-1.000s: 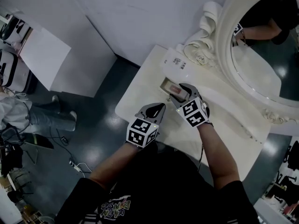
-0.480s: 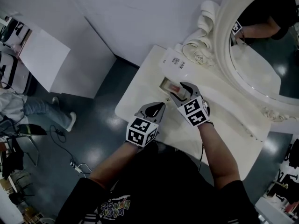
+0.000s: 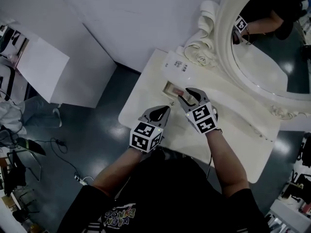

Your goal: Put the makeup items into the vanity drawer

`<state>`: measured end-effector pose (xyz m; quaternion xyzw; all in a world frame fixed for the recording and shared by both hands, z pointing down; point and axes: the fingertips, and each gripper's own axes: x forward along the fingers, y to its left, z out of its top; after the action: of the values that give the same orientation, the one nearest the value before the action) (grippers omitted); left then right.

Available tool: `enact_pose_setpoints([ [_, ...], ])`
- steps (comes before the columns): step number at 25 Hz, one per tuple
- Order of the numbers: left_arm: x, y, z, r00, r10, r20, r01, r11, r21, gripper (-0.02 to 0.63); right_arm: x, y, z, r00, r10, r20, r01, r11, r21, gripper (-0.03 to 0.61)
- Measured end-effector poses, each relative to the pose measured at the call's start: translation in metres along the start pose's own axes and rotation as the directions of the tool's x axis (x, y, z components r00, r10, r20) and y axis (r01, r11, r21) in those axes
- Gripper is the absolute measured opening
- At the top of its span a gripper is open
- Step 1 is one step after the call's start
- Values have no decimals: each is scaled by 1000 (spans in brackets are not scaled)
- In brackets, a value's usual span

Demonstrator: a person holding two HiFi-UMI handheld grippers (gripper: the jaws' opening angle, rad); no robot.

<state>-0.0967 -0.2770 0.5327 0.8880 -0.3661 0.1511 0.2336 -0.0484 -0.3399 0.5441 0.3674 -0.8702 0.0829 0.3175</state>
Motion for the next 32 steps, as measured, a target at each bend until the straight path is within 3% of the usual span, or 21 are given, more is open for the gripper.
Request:
enact_pose_setpoints([
  [3,-2,-1,2,1000,-17,0,17,1000,14,8,-12,-7,4,997,-62,35,61,997,51,29],
  [17,-5,-16,-3,991,-131,-32,133,986,99,8,-70,-9,-17,958,-274,86,236,922,307,28],
  [32,5,-74,-16,972,-223,-76,232,959,161,8,-161,4,-70,905,-421,62,356,828,434,28],
])
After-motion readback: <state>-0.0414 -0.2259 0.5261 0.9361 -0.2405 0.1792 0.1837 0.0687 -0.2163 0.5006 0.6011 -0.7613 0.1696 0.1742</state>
